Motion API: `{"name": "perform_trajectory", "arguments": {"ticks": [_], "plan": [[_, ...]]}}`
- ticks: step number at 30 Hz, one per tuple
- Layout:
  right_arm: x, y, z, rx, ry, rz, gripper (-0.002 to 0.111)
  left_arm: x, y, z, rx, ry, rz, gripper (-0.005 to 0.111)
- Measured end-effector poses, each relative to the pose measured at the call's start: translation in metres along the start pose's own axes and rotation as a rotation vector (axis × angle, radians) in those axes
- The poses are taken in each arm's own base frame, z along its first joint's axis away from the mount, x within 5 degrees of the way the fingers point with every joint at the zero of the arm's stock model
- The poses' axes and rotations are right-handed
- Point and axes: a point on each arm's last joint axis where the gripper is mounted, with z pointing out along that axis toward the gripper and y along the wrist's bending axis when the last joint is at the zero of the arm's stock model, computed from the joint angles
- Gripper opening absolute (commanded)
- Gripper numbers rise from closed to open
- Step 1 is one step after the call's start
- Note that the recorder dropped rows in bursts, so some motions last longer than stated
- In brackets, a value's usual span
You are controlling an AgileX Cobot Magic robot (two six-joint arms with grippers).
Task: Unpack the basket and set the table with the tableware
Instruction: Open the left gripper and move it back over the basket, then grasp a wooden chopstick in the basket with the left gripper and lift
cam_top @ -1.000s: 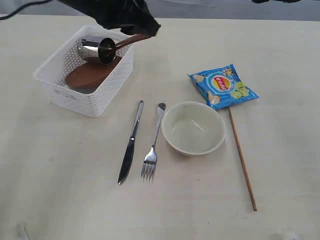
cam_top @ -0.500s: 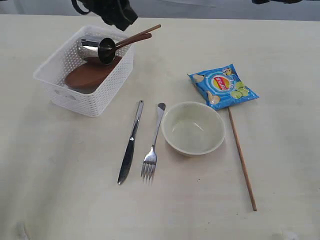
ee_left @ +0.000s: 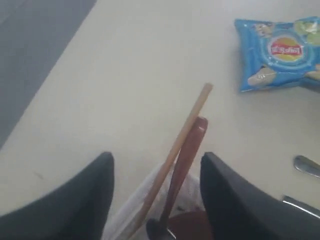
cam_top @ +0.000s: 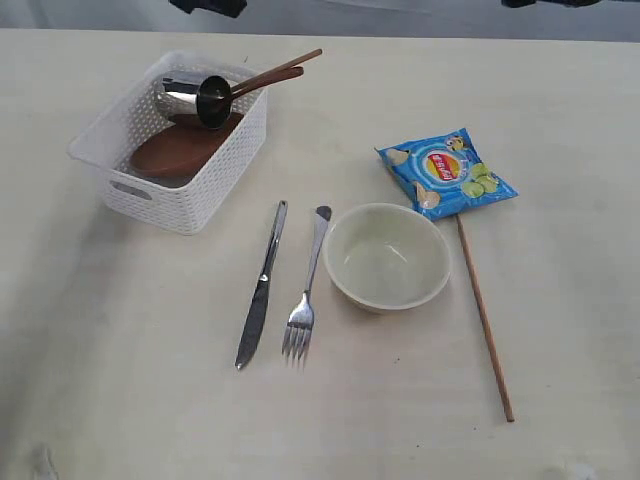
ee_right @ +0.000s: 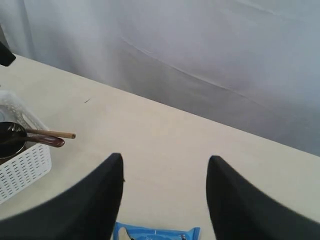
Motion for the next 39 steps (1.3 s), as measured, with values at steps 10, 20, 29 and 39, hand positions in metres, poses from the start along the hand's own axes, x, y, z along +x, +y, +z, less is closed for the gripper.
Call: {"name": "perform_trajectory", "arguments": {"ticks": [10,20,29,39], "plan": [[0.002,0.001,0.006,-0.006,0.006,-0.001,0.049,0.004,-0.01,0.045,0.062,0.005,0.331,0.05],[0.001,0.001,0.006,-0.009,-0.006,-0.001,0.049,0.009,-0.008,0.066,0.068,-0.105,0.283,0.05],[0.001,0.002,0.006,-0.01,-0.009,-0.001,0.049,0.018,-0.008,0.081,0.103,-0.155,0.265,0.05],[0.001,0.002,0.006,-0.011,-0.011,-0.001,0.049,0.015,-0.014,0.089,0.139,-0.192,0.282,0.05]]}}
